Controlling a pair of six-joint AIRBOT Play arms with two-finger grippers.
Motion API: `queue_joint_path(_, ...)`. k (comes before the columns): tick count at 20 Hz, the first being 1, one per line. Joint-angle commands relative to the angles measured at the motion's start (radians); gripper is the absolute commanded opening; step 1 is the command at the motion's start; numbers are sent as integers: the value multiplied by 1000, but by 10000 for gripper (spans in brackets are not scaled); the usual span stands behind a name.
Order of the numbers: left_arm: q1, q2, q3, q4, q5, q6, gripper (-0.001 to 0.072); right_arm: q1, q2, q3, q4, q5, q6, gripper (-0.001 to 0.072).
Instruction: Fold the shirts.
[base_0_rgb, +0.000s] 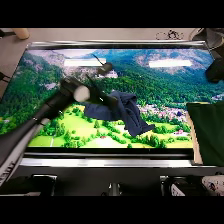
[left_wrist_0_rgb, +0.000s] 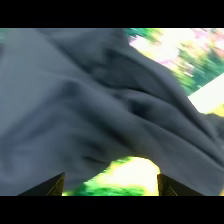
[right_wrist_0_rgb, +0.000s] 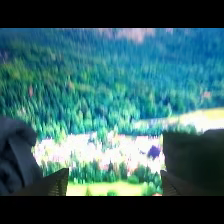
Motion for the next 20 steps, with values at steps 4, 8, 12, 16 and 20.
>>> queue_joint_path(4, 427, 15, -150, -75, -185, 19, 720, 0, -231, -267, 300, 64, -77, 614)
queue_joint_path(8, 481, -1, -398, -349, 23, 82, 674, 0, -308, -426, 372, 20, -96, 614)
queue_joint_path(12, 434, -95, -421, -500, 116, 138, 664, 0, -311, -524, 420, -35, -130, 692)
queue_joint_path(16, 409, -142, -421, -638, 205, 177, 628, 0, -311, -628, 581, -55, -223, 703)
queue_joint_path(20, 409, -166, -421, -642, 236, 171, 214, 49, -312, -733, 631, -177, -246, 703)
